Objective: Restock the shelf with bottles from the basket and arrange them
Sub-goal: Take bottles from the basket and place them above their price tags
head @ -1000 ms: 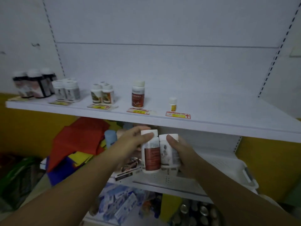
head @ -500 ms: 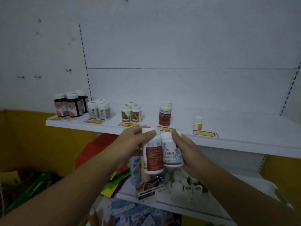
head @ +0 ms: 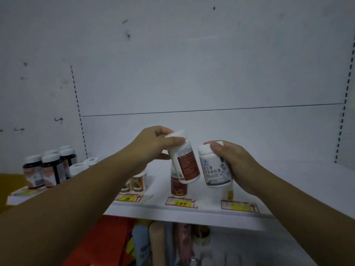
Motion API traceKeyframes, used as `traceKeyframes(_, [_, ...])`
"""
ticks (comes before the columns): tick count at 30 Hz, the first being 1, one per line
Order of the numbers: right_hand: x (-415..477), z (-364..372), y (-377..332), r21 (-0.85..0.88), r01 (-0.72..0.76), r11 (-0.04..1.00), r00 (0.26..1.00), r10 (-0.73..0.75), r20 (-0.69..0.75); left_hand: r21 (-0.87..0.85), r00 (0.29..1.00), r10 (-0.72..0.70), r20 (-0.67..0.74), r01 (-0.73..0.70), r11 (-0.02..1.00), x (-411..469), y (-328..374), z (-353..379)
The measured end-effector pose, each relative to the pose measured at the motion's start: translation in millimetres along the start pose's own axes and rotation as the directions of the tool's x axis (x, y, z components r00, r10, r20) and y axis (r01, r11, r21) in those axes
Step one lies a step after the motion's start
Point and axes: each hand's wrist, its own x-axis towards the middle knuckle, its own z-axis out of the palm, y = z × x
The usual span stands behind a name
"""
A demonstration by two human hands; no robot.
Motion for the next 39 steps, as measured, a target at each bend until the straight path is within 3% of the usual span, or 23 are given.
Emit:
traceKeyframes(2, [6.0,-14.6,2.7,-0.04,0.007,0.999,1.0,-0.007,0.005,0.073,1.0,0.007,0.0,-0.007,0.997,19.4,2.2,8.9])
traceKeyframes(6, [12.8,-34.5,12.2,-0.059,-0.008,0.998,1.0,0.007,-0.009,0.377,0.997,0.049,0.06,-0.069,0.924,47.3,3.5,29.6])
traceKeyframes(8, [15.0,-39.5,15.4,-0.084,-0.021,0.996,0.999,0.019,-0.029,0.564,0.994,0.089,0.058,-0.107,0.819,60.2,1.9,39.3])
traceKeyframes(11, [17.4,-45.4,18.3,-0.129,-0.023,0.991,0.999,0.017,-0.051,0.815,0.978,0.187,0.091,-0.181,0.55,77.4,0.4,50.8])
traceKeyframes(13, [17.7,-48.6,18.7,-0.147,-0.028,0.989,0.998,0.018,-0.066,0.879,0.97,0.176,0.166,-0.226,0.419,85.9,-0.9,55.0])
traceKeyframes(14, [17.9,-50.1,18.2,-0.157,-0.028,0.987,0.997,0.016,-0.074,0.88,0.968,0.141,0.209,-0.249,0.405,90.3,-1.5,55.9])
traceKeyframes(18, [17.3,-54.6,18.7,-0.152,-0.042,0.987,0.993,0.024,-0.118,0.753,0.926,-0.057,0.374,-0.268,0.601,102.9,1.2,51.9])
traceKeyframes(23, [19.4,-54.1,20.0,-0.139,-0.064,0.988,0.987,0.042,-0.152,0.655,0.79,-0.197,0.58,-0.31,0.689,115.6,11.3,42.4])
traceKeyframes(31, [27.0,-39.8,29.8,-0.18,-0.066,0.982,0.988,0.039,-0.151,0.69,0.724,-0.255,0.641,-0.398,0.605,120.9,-0.5,50.9])
traceKeyframes(39, [29.1,-37.5,36.8,-0.144,-0.086,0.986,0.989,0.067,-0.135,0.705,0.744,-0.181,0.643,-0.484,0.518,124.7,-8.1,62.3])
